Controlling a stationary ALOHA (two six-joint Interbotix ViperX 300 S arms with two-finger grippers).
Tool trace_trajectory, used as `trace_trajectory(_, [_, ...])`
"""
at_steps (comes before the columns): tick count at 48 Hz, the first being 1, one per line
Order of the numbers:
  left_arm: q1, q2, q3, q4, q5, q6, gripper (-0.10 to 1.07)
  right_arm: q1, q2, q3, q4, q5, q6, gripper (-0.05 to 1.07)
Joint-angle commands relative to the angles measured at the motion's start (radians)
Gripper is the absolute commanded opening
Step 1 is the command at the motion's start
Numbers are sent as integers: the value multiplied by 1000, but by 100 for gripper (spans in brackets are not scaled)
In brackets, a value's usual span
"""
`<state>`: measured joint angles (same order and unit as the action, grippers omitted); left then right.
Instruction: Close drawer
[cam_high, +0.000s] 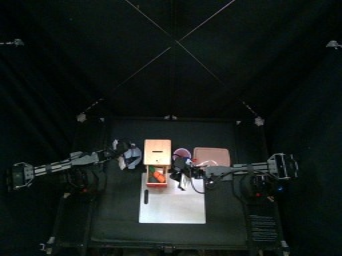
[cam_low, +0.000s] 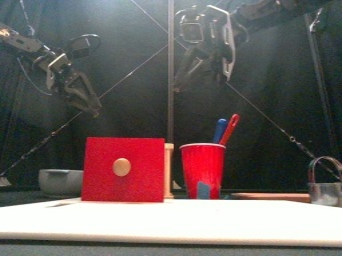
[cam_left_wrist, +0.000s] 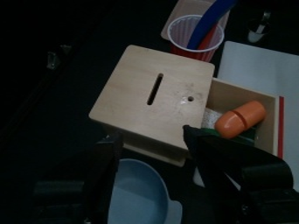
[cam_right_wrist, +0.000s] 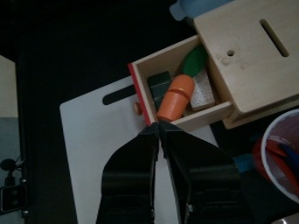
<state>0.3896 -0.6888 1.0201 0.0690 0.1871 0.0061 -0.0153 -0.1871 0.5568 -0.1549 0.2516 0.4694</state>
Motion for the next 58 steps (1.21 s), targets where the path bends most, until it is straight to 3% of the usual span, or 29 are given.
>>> trace_trajectory(1, [-8,0,-21,-2,-23,2,92,5,-78,67,-23,-92,9,51])
trace_trajectory(7, [-11,-2,-18,-2,-28,0,92,9,-135,161,-51,-198,0,51])
trace_trajectory(16, [-9,-2,-14,-2,-31,0,92,9,-169,241,-106,-264,3,51])
trace_trajectory(31, [8,-2,2,3,-31,0,92,15,-129,252,-118,-282,-2,51])
trace_trajectory(38, [5,-2,-32,-18,-32,2,92,18,-124,241,-120,-284,0,51])
trace_trajectory(45, [14,14,-86,-63,-6,0,91,34,-109,218,-121,-285,0,51])
trace_trajectory(51, [38,66,-175,-127,98,3,89,55,-72,189,-121,-285,9,51])
trace_trajectory(58, [54,167,-299,-152,224,8,73,91,-5,144,-121,-276,6,51])
